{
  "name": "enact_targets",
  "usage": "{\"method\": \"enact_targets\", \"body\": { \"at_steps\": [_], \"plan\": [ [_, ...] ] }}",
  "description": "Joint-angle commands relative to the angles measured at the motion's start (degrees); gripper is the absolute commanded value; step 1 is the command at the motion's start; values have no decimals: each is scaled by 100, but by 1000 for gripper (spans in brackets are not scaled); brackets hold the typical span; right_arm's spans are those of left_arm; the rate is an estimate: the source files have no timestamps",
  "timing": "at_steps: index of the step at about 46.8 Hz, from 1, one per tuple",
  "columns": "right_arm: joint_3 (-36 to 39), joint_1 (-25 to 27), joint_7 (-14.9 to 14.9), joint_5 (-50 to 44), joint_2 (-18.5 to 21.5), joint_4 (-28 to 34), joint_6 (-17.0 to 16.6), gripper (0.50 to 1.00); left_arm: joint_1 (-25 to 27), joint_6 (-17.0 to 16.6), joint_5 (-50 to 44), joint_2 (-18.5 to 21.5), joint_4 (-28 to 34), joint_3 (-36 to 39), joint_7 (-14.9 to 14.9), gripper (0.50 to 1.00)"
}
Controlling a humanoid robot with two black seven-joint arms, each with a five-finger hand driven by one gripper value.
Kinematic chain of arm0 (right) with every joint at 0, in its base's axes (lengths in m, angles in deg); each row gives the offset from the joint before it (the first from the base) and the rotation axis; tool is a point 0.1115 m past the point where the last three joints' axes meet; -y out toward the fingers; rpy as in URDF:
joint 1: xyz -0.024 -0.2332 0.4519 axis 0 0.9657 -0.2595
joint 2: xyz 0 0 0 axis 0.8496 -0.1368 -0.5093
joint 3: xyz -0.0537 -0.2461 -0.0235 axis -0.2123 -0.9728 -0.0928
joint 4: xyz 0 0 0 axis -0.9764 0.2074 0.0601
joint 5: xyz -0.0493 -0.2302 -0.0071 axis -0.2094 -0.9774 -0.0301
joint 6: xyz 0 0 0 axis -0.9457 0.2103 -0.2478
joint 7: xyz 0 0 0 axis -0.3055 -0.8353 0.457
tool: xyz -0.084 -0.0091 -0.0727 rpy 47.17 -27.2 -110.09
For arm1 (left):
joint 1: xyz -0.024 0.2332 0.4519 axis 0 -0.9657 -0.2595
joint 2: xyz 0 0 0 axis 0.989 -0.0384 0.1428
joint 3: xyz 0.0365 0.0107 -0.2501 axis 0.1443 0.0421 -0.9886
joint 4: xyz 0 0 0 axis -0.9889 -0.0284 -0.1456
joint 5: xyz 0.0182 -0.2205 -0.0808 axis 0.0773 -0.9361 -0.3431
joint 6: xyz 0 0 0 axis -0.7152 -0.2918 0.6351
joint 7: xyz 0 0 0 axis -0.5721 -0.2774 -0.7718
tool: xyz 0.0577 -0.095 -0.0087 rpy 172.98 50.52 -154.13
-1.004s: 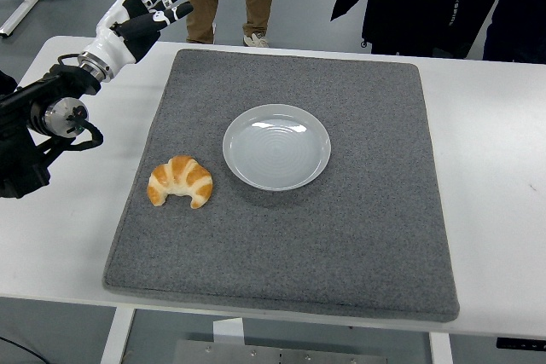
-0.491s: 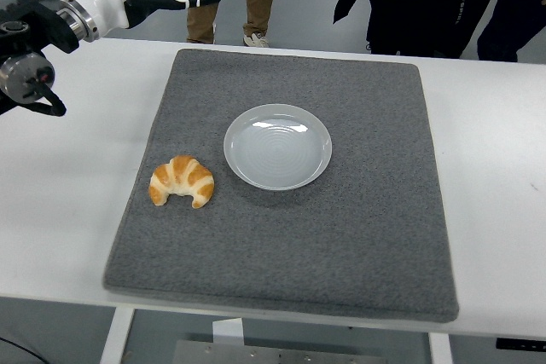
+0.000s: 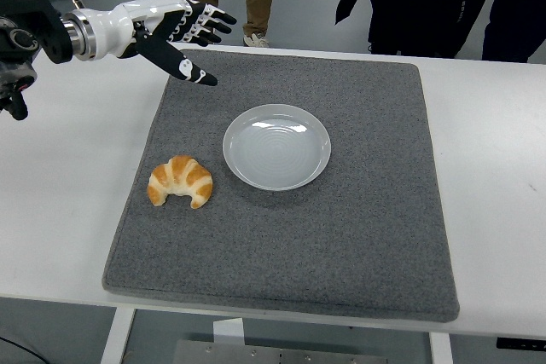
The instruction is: Place the bread on the plate
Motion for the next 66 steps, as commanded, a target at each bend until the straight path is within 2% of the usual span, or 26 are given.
{"method": "enact_targets", "body": {
  "at_steps": [1,9,27,38,46,66],
  "plan": [
    [-3,0,0,0,0,0,1,952,-27,1,634,3,56,51,230,896],
    [6,0,0,0,0,9,1,952,-72,-25,1584,117,320,192,310,894],
    [-3,0,0,0,0,9,1,954,-300,-455,2068,610,1164,297,301,904],
    [6,0,0,0,0,9,1,952,-1038,-1018,2876,742,1155,245,205,923],
    [6,0,0,0,0,9,1,952,-1354,-1308,2938,733,1111,201,56,947],
    [-3,0,0,0,0,9,1,952,-2154,-1396,2956,689,742,-432,-129,971]
  ]
}}
